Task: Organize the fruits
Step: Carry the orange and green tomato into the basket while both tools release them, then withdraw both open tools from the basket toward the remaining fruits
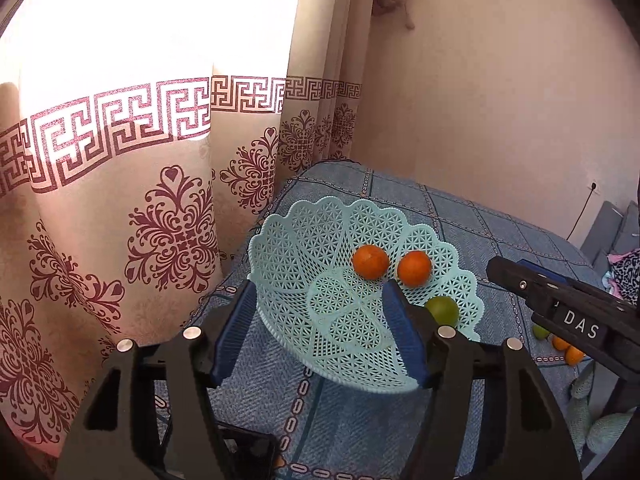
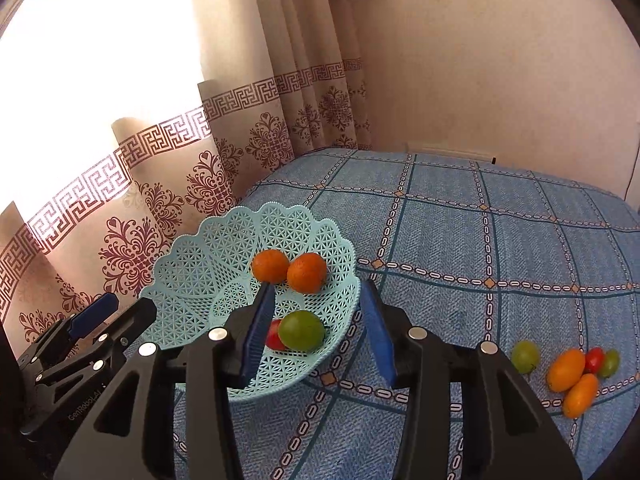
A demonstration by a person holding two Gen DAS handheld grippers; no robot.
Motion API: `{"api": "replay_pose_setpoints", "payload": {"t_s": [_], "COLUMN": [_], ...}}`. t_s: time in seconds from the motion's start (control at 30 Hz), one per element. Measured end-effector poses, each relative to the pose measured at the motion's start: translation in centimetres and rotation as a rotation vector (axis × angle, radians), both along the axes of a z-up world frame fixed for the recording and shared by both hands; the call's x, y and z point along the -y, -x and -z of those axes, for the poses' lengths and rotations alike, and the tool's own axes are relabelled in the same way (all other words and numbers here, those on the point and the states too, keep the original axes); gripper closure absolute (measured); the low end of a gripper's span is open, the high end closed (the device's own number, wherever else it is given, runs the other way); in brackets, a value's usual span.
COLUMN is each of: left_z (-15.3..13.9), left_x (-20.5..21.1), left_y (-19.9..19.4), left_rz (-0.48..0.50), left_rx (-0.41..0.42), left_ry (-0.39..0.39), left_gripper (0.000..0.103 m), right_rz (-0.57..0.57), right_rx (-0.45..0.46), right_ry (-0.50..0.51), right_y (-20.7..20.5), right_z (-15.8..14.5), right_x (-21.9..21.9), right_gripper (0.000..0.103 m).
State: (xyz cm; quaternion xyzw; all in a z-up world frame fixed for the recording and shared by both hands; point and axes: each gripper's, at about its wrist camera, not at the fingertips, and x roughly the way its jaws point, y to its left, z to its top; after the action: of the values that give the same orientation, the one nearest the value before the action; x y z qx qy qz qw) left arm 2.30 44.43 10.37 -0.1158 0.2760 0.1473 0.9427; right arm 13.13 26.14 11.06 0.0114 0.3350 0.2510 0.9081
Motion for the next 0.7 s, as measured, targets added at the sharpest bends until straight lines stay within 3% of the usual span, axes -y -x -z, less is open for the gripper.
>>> {"api": "replay_pose_setpoints", "payload": {"t_s": [0.07,0.23,0.33,0.43,0.7], "left_z": [-0.1,-0.3,-0.4,-0.5,-1.0], "left_x": [-0.2,-0.1,0.3,0.6,1.9], "left_y": [0.3,0.4,0.7,0.7,0.9], "left_rz": [-0.011,-0.021,-0.021,-0.026,-0.005], "left_rx": [0.002,0.008,0.012,0.019,0.023], "left_ry": [0.005,0.006,0.006,0.004,-0.005], "left_gripper": [0.028,0.021,0.017,0.011,0.007], "right_rz": [0.008,0.023,0.032,0.040,0.078], "right_rx": [0.008,0.012,0.015,0.021,0.020], "right_ry": [-0.007,-0.026,-0.035,-0.037,-0.058], "right_y": [0.3,0.8,1.1,1.5,2.1], "right_z": [-0.1,-0.5,-0.6,-0.7,-0.7], "right_x": [0.3,1.1,1.6,2.1,4.3], "right_gripper": [0.049,0.047,0.041,0.040,0.040]}}
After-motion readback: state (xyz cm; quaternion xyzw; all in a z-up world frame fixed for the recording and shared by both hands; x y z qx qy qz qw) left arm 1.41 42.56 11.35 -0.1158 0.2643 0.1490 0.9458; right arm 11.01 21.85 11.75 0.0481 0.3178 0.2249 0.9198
